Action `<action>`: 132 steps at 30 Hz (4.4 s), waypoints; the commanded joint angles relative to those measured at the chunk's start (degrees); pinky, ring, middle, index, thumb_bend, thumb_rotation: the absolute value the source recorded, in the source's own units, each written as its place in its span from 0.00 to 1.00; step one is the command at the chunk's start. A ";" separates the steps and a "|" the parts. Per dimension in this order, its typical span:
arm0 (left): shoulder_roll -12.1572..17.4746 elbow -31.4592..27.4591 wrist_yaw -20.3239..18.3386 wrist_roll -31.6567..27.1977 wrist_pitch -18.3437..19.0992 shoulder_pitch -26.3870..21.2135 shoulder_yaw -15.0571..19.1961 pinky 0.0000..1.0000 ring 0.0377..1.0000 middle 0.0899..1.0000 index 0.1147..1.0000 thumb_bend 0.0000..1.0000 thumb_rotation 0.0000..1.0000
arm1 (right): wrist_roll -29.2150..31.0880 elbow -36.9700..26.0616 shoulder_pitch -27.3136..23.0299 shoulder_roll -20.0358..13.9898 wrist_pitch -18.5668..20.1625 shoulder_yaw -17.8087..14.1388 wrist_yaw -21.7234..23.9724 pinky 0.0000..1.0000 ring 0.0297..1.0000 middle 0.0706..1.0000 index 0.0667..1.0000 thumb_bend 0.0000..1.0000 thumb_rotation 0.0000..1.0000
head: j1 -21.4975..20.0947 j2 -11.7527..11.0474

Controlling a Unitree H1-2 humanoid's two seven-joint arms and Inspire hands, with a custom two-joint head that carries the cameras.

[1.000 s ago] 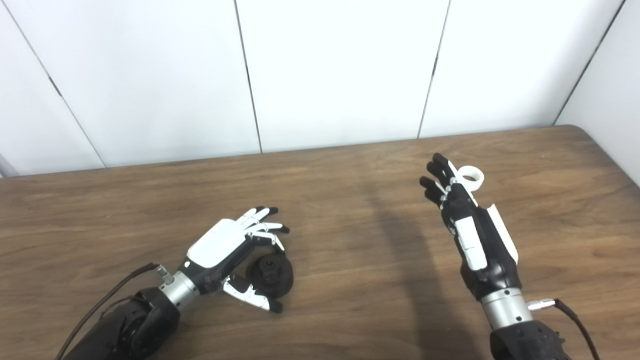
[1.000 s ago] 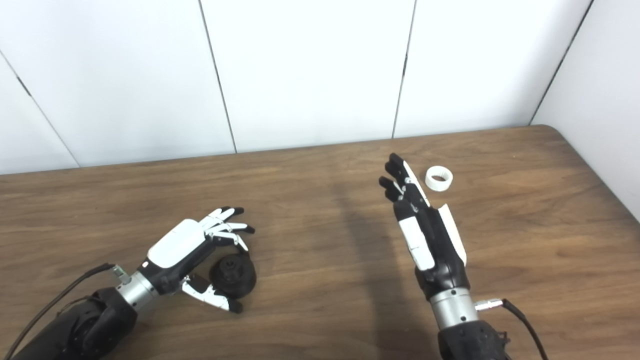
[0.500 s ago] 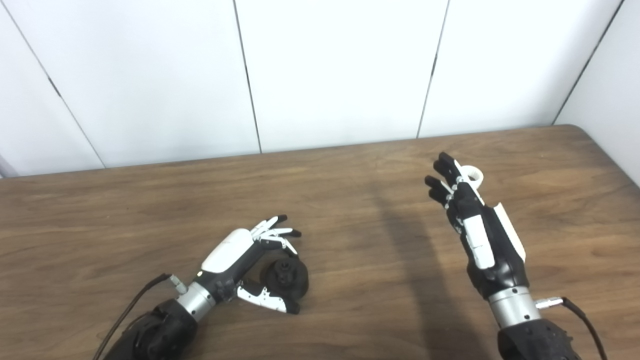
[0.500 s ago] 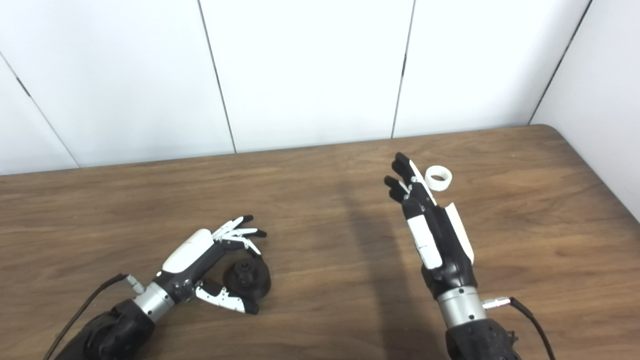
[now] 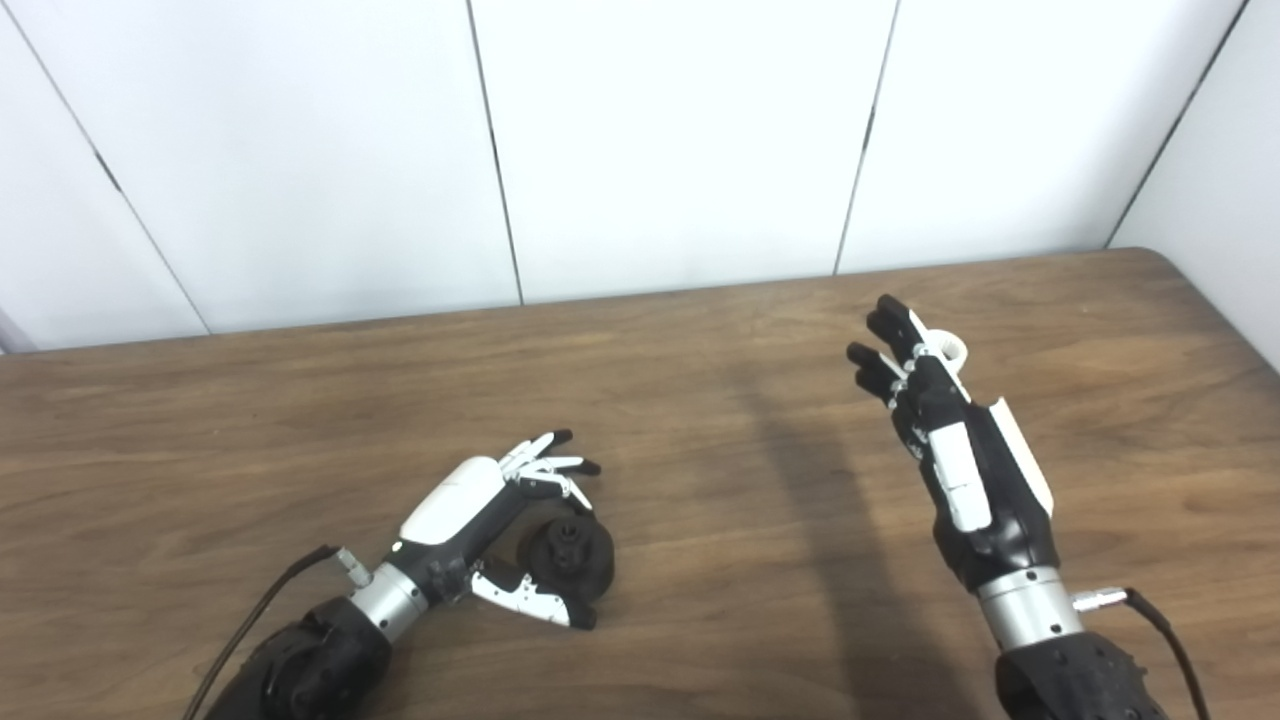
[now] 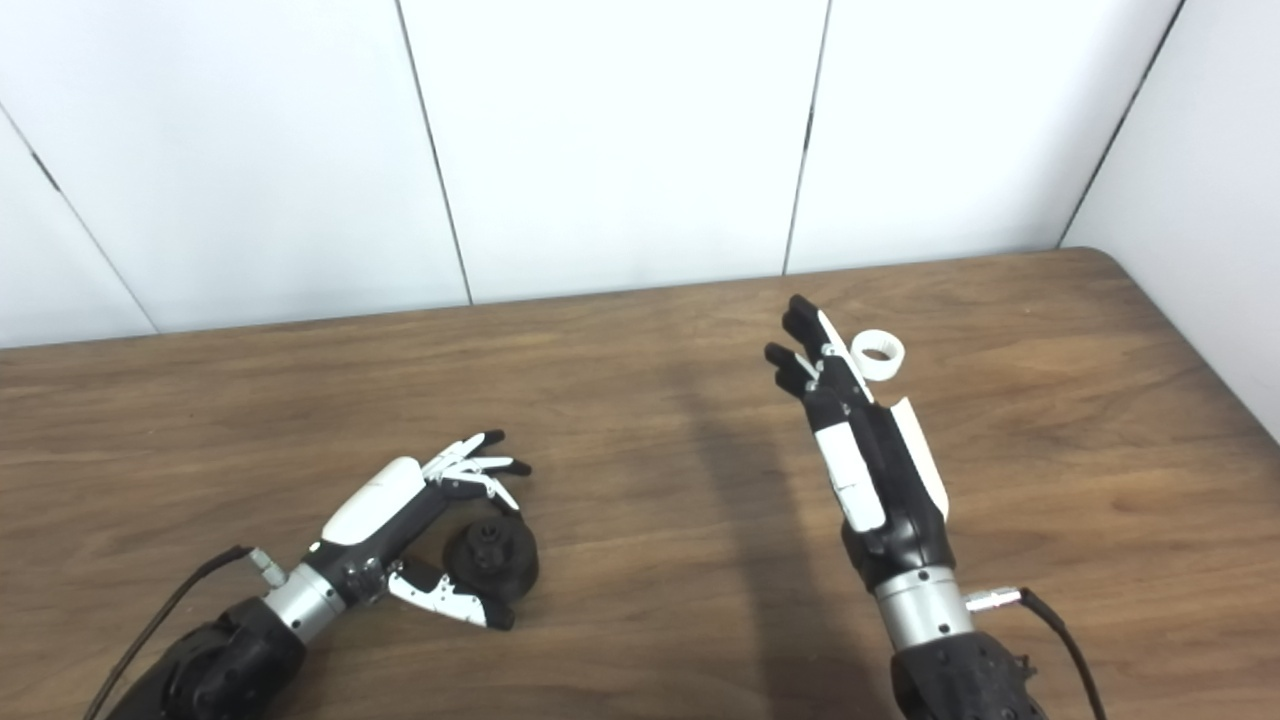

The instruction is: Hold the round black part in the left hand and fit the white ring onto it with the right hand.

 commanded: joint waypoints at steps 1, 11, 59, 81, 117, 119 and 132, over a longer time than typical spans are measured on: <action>1.43 -0.98 0.50 0.44 -1.35 -1.67 -0.11 1.00 1.00 0.84 0.41 0.52 0.06 | 0.35 -2.60 -1.68 -0.29 -0.27 -0.34 -0.09 0.89 0.89 0.95 0.94 0.69 0.97 | -0.16 -0.07; 3.22 -1.10 4.00 1.93 -1.37 -2.56 -1.84 1.00 1.00 0.83 0.41 0.52 0.06 | 1.28 -3.95 -1.86 -0.96 1.48 -3.06 -0.55 0.89 0.88 0.94 0.91 0.65 0.94 | -1.30 0.10; 3.12 -2.99 3.93 -1.62 -1.37 -1.19 -4.20 1.00 0.99 0.83 0.41 0.52 0.05 | -34.09 30.45 -32.61 -40.78 0.99 12.03 18.79 0.81 0.91 0.84 0.72 0.88 0.10 | -9.08 -1.94; 3.09 -5.91 0.83 -2.02 -1.35 1.16 -2.04 1.00 0.99 0.83 0.41 0.52 0.05 | -39.18 42.16 -36.84 -37.15 -2.77 14.32 15.88 0.79 0.89 0.85 0.75 0.80 0.12 | -9.97 -3.51; 2.80 -8.53 1.14 -1.44 -1.32 3.60 -1.72 1.00 0.99 0.83 0.41 0.52 0.05 | -40.83 48.14 -38.74 -37.24 -2.68 14.54 15.72 0.80 0.88 0.85 0.76 0.77 0.13 | -9.40 -5.19; 2.69 -8.71 0.98 -1.52 -1.33 3.78 -1.57 1.00 0.99 0.83 0.41 0.52 0.05 | -40.70 48.31 -38.74 -37.15 -2.68 14.60 15.77 0.81 0.89 0.85 0.77 0.77 0.13 | -9.33 -5.10; 2.23 -9.99 -1.11 -1.84 -1.26 4.60 -0.19 1.00 0.99 0.83 0.41 0.52 0.05 | -41.64 51.08 -38.98 -35.55 -3.53 16.09 13.93 0.83 0.88 0.85 0.76 0.77 0.12 | -8.84 -4.49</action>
